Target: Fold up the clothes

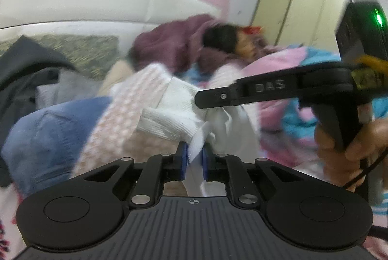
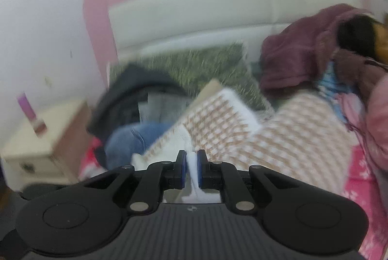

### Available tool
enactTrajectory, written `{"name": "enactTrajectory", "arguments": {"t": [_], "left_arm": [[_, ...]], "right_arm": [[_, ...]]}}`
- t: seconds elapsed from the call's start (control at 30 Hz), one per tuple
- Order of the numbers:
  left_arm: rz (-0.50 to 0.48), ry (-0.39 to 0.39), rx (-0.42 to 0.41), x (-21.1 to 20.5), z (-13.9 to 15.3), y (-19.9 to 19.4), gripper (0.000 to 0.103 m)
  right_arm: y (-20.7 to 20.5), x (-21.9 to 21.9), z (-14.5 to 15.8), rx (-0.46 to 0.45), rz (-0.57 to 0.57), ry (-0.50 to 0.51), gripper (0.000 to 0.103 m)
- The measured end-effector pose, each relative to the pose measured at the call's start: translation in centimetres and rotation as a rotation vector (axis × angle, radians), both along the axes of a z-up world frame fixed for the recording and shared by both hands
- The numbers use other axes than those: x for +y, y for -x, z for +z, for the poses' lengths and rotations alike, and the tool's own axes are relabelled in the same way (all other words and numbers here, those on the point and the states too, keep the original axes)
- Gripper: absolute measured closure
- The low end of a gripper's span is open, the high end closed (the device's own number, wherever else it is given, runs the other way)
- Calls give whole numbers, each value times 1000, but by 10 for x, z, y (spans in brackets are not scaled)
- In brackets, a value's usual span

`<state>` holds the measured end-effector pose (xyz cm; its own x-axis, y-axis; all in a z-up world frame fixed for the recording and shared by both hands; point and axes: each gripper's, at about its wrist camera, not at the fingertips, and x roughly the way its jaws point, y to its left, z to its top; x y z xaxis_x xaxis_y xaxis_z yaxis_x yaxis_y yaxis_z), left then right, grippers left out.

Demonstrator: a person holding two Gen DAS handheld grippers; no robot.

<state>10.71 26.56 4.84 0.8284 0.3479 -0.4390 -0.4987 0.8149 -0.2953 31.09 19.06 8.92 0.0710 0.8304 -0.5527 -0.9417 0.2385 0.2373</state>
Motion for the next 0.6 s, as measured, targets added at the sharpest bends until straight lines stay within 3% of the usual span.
{"name": "enactTrajectory", "arguments": {"t": [0.13, 0.27, 0.37, 0.6], "left_arm": [[-99, 45, -54, -36, 12, -4, 92], [-241, 85, -67, -91, 14, -13, 92], [-362, 111, -32, -140, 5, -27, 92], [-594, 106, 71, -250, -43, -51, 92]], "right_arm": [[0, -67, 14, 56, -78, -68, 94], [-2, -154, 13, 124, -228, -77, 94], [1, -225, 2, 176, -362, -59, 94], [33, -356, -49, 165, -614, 80, 94]]}}
